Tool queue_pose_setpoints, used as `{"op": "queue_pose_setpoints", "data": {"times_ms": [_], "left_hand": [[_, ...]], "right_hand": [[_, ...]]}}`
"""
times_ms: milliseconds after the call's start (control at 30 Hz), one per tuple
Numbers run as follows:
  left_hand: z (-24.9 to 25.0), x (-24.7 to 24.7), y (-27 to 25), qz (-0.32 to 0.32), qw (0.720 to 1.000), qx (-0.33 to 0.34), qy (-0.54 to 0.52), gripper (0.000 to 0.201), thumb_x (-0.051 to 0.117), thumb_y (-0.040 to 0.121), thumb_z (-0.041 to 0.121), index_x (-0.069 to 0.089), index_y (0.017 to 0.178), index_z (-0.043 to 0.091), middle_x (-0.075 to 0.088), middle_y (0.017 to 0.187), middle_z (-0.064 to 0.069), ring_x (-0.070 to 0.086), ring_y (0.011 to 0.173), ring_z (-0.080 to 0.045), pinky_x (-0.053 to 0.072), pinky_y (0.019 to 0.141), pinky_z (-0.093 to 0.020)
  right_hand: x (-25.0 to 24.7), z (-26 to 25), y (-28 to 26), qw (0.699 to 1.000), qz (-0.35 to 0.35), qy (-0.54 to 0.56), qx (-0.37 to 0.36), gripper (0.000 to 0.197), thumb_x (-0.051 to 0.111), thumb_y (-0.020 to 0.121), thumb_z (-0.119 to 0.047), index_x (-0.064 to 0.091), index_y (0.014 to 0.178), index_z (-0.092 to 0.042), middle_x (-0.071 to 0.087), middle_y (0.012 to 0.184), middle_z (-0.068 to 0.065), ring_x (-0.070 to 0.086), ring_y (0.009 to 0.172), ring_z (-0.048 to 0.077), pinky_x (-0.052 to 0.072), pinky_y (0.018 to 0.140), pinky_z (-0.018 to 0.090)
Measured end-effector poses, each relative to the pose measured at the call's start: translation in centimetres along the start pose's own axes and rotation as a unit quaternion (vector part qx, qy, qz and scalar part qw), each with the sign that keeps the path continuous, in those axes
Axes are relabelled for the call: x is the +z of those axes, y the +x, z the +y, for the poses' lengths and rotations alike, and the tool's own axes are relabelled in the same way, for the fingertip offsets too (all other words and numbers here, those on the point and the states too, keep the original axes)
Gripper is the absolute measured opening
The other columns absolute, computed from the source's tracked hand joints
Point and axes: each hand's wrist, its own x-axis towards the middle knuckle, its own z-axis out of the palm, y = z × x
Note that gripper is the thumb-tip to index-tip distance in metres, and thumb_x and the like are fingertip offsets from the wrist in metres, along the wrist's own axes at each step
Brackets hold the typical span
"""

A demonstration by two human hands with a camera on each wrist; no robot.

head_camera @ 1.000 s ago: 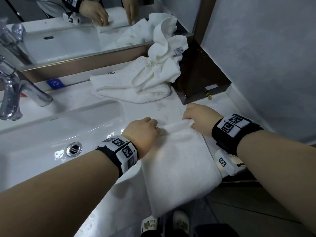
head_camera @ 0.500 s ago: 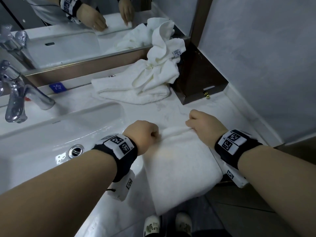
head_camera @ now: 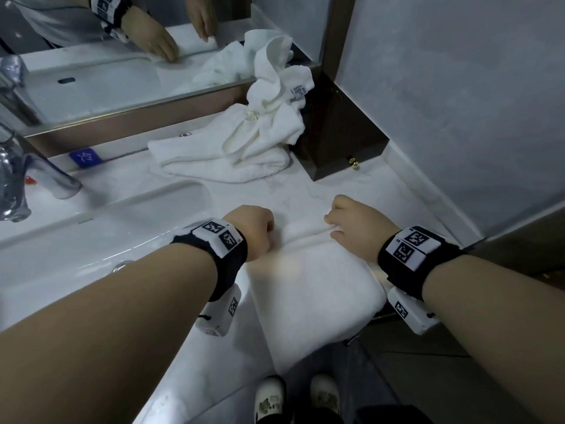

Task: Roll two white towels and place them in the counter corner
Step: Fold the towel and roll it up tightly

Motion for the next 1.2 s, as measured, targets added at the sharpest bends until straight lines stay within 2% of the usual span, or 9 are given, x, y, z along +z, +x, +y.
{"op": "queue_pose_setpoints", "data": {"times_ms": [67,233,400,567,700,800,967,1100,1200], "left_hand": [[0.5,0.1,-0.1,-0.008,1.000,0.003,0.028,0.020,0.061,0.088,0.021,0.060,0.108,0.021,0.061,0.104,0.002,0.057,0.091,-0.021,0.041,0.070,-0.027],[1.3,0.3,-0.4,-0.012,0.995,0.030,0.091,0.019,0.057,0.091,0.017,0.057,0.109,0.015,0.059,0.107,-0.004,0.059,0.092,-0.026,0.043,0.070,-0.031],[1.9,1.3,-1.2,0.000,0.992,0.039,0.116,0.018,0.053,0.089,0.006,0.043,0.098,0.018,0.040,0.097,0.001,0.053,0.077,-0.025,0.040,0.063,-0.033],[2.4,1.3,-1.7,0.001,0.989,0.038,0.141,0.025,0.049,0.083,0.001,0.035,0.095,0.017,0.036,0.094,-0.001,0.046,0.068,-0.024,0.035,0.053,-0.033],[2.7,1.0,-1.7,0.015,0.988,0.030,0.152,0.023,0.049,0.084,0.003,0.043,0.103,0.014,0.036,0.095,-0.003,0.047,0.071,-0.025,0.038,0.056,-0.034],[2.8,0.8,-1.4,0.022,0.986,0.025,0.166,0.027,0.051,0.084,0.001,0.046,0.108,0.011,0.034,0.095,-0.004,0.042,0.062,-0.023,0.032,0.049,-0.032],[2.8,0.7,-0.7,0.041,0.982,0.023,0.185,0.034,0.053,0.081,-0.002,0.047,0.112,0.010,0.031,0.094,-0.005,0.035,0.054,-0.021,0.026,0.043,-0.030],[2.7,0.9,-0.6,0.052,0.982,0.027,0.181,0.033,0.053,0.079,-0.003,0.045,0.107,0.012,0.029,0.094,-0.005,0.037,0.053,-0.022,0.027,0.043,-0.031],[2.2,0.7,-0.4,0.055,0.985,0.034,0.161,0.026,0.052,0.081,-0.001,0.039,0.095,0.016,0.031,0.088,-0.002,0.037,0.054,-0.020,0.025,0.044,-0.029]], "right_hand": [[-0.2,-0.2,-0.1,1.000,-0.009,-0.005,0.006,0.018,0.055,0.093,-0.012,0.063,0.106,-0.003,0.049,0.111,0.006,0.056,0.086,0.025,0.044,0.079,0.030],[-0.2,-1.1,0.5,0.999,-0.006,-0.047,0.024,0.005,0.055,0.092,-0.010,0.052,0.090,-0.006,0.045,0.096,0.006,0.054,0.075,0.027,0.043,0.067,0.034],[0.3,-1.5,0.6,0.997,0.022,-0.056,0.044,0.022,0.057,0.090,-0.009,0.037,0.085,-0.016,0.039,0.086,0.001,0.044,0.066,0.024,0.039,0.058,0.035],[0.1,-1.5,1.0,0.997,0.006,-0.058,0.054,0.019,0.057,0.089,-0.008,0.052,0.107,-0.011,0.051,0.098,0.006,0.055,0.076,0.029,0.050,0.067,0.039],[0.0,-1.7,1.4,0.995,0.003,-0.073,0.064,0.013,0.055,0.089,-0.006,0.057,0.101,-0.008,0.048,0.097,0.008,0.056,0.076,0.030,0.051,0.068,0.041],[0.1,-1.8,1.3,0.995,0.007,-0.058,0.079,0.016,0.052,0.088,-0.005,0.058,0.103,-0.007,0.048,0.100,0.008,0.056,0.078,0.031,0.051,0.071,0.041],[0.1,-1.7,0.8,0.996,-0.004,-0.019,0.092,0.030,0.053,0.090,-0.023,0.057,0.116,-0.007,0.047,0.113,0.009,0.055,0.085,0.026,0.046,0.077,0.032],[0.5,-1.9,0.8,0.994,0.011,-0.014,0.106,0.032,0.060,0.091,-0.028,0.055,0.114,-0.007,0.046,0.111,0.010,0.053,0.083,0.026,0.048,0.078,0.034],[0.6,-2.2,1.3,0.992,0.029,0.002,0.120,0.030,0.064,0.089,-0.025,0.057,0.111,-0.005,0.046,0.112,0.012,0.054,0.088,0.028,0.048,0.081,0.036]]}}
